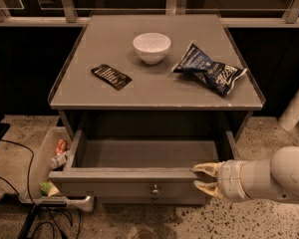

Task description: Open top drawer

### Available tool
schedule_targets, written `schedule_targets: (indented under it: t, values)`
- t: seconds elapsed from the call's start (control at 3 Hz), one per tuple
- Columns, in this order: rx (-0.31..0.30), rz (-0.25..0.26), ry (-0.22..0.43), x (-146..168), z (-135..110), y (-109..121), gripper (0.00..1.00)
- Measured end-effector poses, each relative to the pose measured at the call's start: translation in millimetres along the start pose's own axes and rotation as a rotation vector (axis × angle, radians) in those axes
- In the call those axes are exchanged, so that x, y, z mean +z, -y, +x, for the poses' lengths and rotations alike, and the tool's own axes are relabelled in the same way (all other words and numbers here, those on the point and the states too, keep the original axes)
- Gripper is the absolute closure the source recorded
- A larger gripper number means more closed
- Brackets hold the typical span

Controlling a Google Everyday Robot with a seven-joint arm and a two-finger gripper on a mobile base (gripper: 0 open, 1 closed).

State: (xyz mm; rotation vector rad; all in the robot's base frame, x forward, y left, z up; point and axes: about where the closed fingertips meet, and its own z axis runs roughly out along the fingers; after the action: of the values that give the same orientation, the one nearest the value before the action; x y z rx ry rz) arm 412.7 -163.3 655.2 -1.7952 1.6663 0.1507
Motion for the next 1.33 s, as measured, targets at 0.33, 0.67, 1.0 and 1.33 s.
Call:
schedule_targets:
  t: [0.33,0.67,1.0,1.33]
  values:
    - [0.0,0.0,0.0,0.0,0.0,0.0,0.58]
    - [0.0,0.0,0.0,0.0,0.0,0.0,0.53]
    - [0.0,0.0,0.0,0.0,-0.1,0.0,0.76]
    - [0.0,0.0,0.0,-3.0,-2.0,1.5,0.98]
